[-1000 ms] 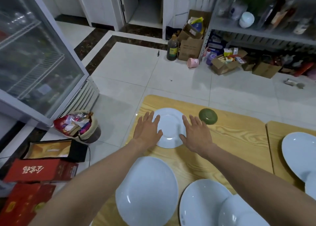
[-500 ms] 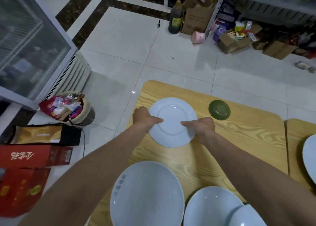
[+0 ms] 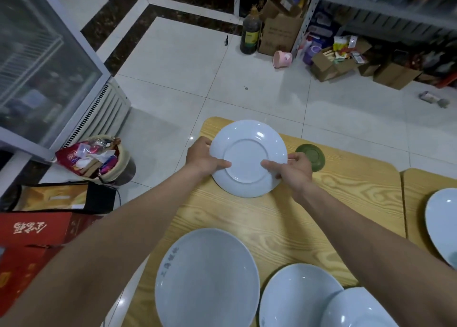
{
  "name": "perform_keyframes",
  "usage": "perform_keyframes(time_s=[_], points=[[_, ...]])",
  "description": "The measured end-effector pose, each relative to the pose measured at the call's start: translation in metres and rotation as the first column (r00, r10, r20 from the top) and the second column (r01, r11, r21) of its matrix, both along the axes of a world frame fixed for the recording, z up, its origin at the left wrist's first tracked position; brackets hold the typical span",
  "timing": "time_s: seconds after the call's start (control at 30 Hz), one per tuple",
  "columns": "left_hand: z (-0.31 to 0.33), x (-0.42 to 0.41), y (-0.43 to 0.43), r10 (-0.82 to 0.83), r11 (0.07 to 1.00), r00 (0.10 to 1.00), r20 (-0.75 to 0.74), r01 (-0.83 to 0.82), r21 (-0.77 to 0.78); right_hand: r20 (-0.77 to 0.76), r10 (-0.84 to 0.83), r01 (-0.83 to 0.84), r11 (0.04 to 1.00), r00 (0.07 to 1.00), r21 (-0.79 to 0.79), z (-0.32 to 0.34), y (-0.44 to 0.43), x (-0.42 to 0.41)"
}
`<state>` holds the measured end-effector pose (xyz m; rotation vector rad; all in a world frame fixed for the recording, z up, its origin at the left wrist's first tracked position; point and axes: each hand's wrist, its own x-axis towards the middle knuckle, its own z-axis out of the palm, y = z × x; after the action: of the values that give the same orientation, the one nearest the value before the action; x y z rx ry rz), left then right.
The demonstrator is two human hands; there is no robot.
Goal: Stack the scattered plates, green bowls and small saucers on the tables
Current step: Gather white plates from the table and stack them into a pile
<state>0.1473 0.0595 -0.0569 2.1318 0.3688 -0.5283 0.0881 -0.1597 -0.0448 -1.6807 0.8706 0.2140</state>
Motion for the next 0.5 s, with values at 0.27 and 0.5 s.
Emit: perform_keyframes(time_s=[0.27, 0.5], points=[[0.028, -0.030, -0.008, 0.057, 0.994, 0.959, 0.279, -0.029, -0.106, 0.128, -0.162, 0.137, 0.973, 0.979, 0.185, 0.018, -0.009, -0.016], [0.025, -0.055, -0.002, 0.205, 0.941, 0.952, 0.229, -0.128, -0.313, 0.167, -0.286, 0.239, 0.937, 0.944, 0.254, 0.014, -0.013, -0.034]])
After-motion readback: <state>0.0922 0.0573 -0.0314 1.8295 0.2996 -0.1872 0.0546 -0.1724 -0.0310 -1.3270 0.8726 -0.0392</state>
